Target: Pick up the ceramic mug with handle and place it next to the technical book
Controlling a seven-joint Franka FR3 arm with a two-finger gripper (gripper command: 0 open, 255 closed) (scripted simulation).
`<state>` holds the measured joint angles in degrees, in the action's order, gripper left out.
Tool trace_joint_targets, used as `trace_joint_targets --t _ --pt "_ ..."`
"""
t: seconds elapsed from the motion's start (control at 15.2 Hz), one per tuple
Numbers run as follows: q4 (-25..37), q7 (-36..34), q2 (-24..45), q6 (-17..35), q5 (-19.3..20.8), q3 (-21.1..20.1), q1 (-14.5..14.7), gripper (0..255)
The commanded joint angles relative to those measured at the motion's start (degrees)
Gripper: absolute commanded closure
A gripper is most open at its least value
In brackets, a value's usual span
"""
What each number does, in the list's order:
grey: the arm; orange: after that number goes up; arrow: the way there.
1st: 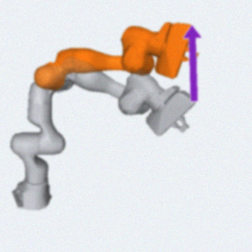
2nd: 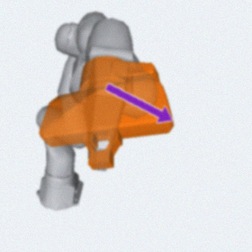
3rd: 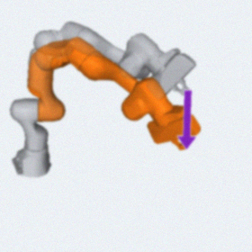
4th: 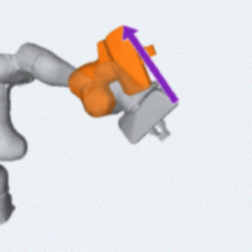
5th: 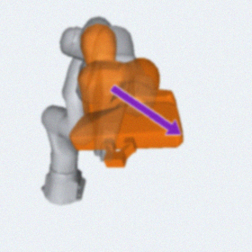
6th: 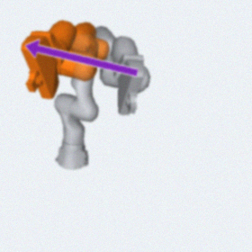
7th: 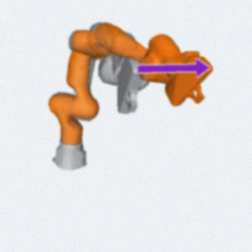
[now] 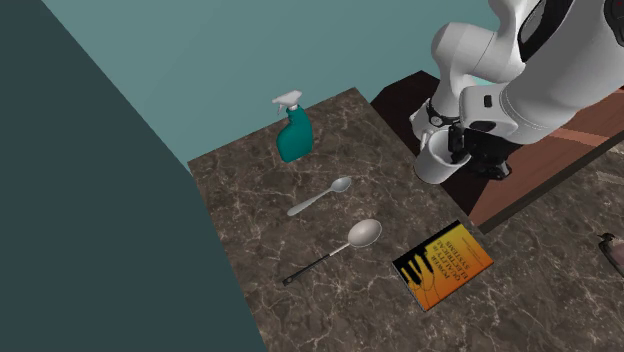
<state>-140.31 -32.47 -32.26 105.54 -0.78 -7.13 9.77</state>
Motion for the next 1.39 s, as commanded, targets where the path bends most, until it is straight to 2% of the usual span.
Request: trace_joint_targets --t 0.0,1.32 --pt "-1.3 -0.1 0.2 1.6 0.0 -0.1 0.0 255" --pt "-12.6 -1.1 6.3 19.0 0.1 -1.1 -0.1 255"
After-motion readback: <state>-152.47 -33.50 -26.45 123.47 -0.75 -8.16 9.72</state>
